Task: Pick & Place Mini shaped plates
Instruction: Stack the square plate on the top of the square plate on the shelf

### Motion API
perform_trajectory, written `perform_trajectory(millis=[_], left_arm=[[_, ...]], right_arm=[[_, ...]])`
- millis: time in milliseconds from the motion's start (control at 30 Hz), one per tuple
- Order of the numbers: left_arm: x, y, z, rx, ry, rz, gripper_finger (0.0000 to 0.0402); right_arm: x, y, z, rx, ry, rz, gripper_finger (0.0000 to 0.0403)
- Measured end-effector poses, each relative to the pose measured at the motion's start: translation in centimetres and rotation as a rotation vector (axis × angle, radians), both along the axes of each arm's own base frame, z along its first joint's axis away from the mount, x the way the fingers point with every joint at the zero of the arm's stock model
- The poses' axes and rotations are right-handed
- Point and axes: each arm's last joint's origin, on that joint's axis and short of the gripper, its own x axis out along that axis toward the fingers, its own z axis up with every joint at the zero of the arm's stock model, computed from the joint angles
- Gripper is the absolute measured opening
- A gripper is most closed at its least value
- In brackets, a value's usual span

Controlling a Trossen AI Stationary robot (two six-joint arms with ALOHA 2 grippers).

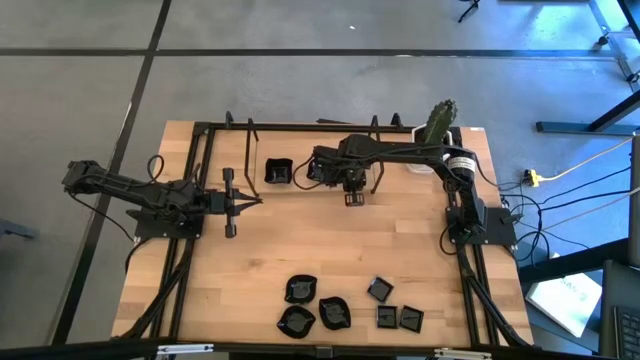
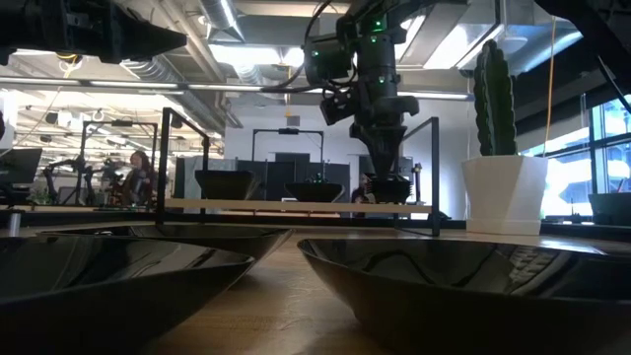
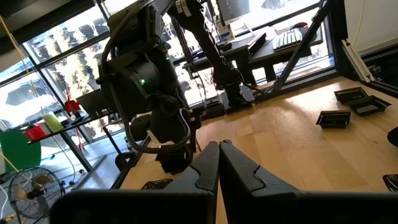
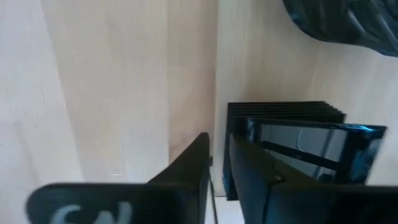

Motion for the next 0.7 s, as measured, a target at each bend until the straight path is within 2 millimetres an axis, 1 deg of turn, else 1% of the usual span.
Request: perform_trajectory(millis=[100, 233, 500, 633, 700], left_arm=[[0.00, 0.00, 0.00, 0.000, 0.000, 0.000, 0.0008], [0.00, 0.00, 0.00, 0.000, -0.001, 0.000, 0.0005], [0.00, 0.00, 0.00, 0.000, 0.000, 0.000, 0.0008], [0.00, 0.00, 0.01, 0.000, -0.001, 0.000, 0.0006], [0.00, 0.00, -0.01, 0.000, 0.000, 0.000, 0.0004]], right_arm=[[-0.05, -0.19, 0.01, -0.034, 0.007, -0.015, 0.0078], [0.02, -0.29, 0.01, -0.055, 0.003, -0.019, 0.0081], [0.13, -0.29, 0.02, -0.056, -0.007, -0.015, 0.0057], [0.08, -0.26, -0.06, -0.047, -0.003, -0.016, 0.0054], [-0.01, -0.24, -0.43, -0.045, 0.005, -0.017, 0.0054]])
